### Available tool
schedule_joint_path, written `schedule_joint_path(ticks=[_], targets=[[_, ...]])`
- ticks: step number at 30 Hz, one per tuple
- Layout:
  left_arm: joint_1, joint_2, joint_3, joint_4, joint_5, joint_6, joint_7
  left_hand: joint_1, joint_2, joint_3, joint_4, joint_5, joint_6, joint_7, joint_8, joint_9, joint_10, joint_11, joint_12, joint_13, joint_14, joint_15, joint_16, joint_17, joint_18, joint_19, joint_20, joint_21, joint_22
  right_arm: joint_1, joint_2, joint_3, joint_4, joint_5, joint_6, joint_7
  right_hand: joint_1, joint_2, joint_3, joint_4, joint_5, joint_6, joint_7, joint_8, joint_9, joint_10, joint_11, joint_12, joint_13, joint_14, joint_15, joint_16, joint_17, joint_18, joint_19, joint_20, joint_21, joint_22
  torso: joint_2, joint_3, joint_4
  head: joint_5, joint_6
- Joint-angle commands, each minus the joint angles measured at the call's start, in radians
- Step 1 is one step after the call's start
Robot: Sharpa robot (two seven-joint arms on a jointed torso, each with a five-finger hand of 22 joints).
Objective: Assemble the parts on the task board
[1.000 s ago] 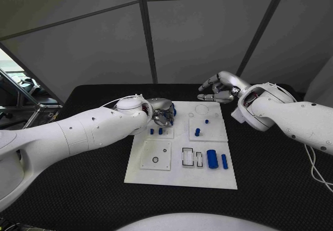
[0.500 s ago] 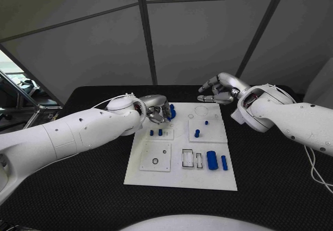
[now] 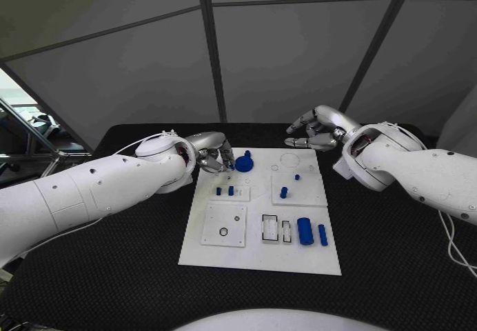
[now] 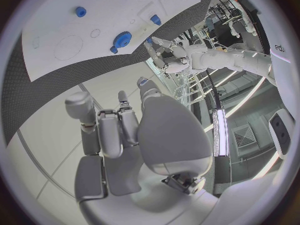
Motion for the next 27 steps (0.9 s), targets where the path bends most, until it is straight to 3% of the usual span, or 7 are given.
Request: schedule_joint_path(ticks=[1,13,27], targets=[[0.000,-0.008,0.001,0.001,0.017,0.029,-0.020,-0.013,-0.002,0.002,-0.004,-0.001,0.007,0.001,-0.007,0.001,0.009,-0.001,-0.008,0.000,0.007,0.000,0.003,-0.002,-0.022,0.010,0.000,0.004,0.129,0.002,-0.001,0.000,0.001,-0.002,0.004,0.008,0.006,0.004,0.005,0.000,0.004,-0.002,-0.002,0.007,-0.001,-0.007,-0.002,-0.003,0.046,0.062,-0.008,-0.005,0.056,0.009,-0.002,-0.004,-0.004,-0.001,0.001,0.0007,-0.0009,0.001,0.000],[-0.019,-0.009,0.001,-0.016,0.018,0.058,-0.031,-0.014,-0.002,0.002,-0.004,-0.001,0.008,0.001,-0.008,0.001,0.010,-0.002,-0.010,0.000,0.007,0.000,0.003,-0.004,-0.022,0.010,0.000,0.004,0.129,0.002,0.000,0.000,0.002,-0.002,0.002,0.008,0.006,0.004,0.005,0.000,0.004,-0.002,-0.002,0.007,-0.001,-0.007,-0.002,-0.003,0.046,0.062,-0.008,-0.005,0.056,0.009,-0.002,-0.004,-0.004,-0.001,0.003,0.0007,-0.0020,0.002,0.001],[-0.030,0.003,0.001,-0.032,0.018,0.070,-0.032,-0.014,-0.002,0.002,-0.004,-0.001,0.009,0.001,-0.008,0.001,0.010,-0.002,-0.011,0.000,0.007,0.000,0.003,-0.005,-0.022,0.010,0.000,0.004,0.129,0.002,0.001,0.000,0.003,-0.002,0.002,0.007,0.006,0.004,0.005,0.000,0.004,-0.002,-0.002,0.007,-0.001,-0.007,-0.002,-0.003,0.046,0.062,-0.008,-0.005,0.056,0.009,-0.002,-0.004,-0.004,-0.001,0.002,0.0008,-0.0016,0.003,-0.002]])
